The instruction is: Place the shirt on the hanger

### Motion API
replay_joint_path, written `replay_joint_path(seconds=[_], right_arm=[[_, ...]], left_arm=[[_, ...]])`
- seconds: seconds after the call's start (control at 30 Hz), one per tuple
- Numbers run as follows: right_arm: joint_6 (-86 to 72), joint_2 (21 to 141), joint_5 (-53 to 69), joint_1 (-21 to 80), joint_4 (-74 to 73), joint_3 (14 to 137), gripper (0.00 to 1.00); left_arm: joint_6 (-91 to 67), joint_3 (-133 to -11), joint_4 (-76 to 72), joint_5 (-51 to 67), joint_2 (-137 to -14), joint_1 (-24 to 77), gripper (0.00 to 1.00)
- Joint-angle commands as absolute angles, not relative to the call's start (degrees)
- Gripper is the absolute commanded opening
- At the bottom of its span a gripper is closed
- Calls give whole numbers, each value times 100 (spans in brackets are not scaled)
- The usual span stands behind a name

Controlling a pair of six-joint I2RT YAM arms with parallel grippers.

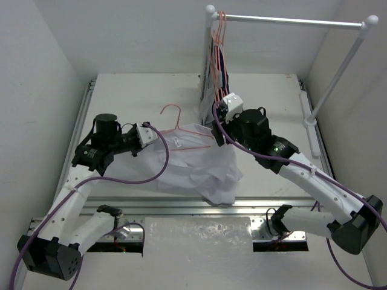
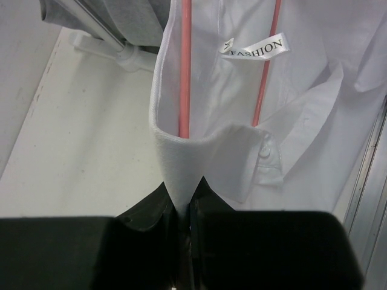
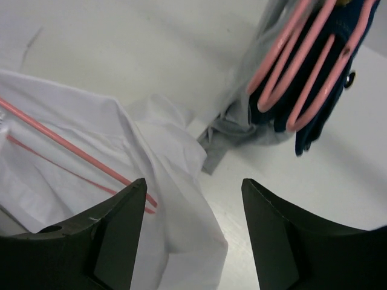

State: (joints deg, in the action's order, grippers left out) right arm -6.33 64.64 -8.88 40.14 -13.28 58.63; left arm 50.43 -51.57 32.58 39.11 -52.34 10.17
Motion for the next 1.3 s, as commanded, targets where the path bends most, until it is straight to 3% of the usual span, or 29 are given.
replay_joint_path(seconds=[0.0,0.07,0.27,0.4,0.6,0.83,1.1,1.13,1.17,1.2,1.23,1.27], right_arm=[[-975,6407,-1336,4008,-1564,5766,64],[-993,6425,-1284,4017,-1599,5739,60],[-1230,6355,-775,4017,-1679,5617,34],[-1231,6407,-607,4008,-1582,5572,1],[-1143,6258,377,4139,-898,5432,0],[-633,6494,395,5114,-150,5484,0],[-730,6882,589,5256,52,5572,0],[-695,6882,598,5256,114,5564,2],[-555,6847,624,5247,62,5555,13],[-441,6794,676,5256,27,5546,28],[-178,6594,746,5247,18,5485,56],[-63,6453,773,5256,18,5441,65]], left_arm=[[4948,-5247,3024,3955,-5150,1063,0],[4913,-5247,3006,3946,-5133,1063,0],[4764,-5256,2883,3885,-5124,1063,0],[4685,-5238,2821,3858,-5124,1063,0],[4044,-5203,2418,3324,-5220,1063,0],[3815,-5071,2136,3199,-5309,1063,0],[3595,-5001,1828,3278,-5230,1063,0],[3708,-4975,1828,3400,-5142,1063,0],[3796,-4931,1837,3506,-5072,1063,0],[3875,-4844,1828,3585,-4984,1063,0],[4067,-4834,1941,3751,-4879,1063,0],[4139,-4860,2047,3796,-4869,1063,0]])
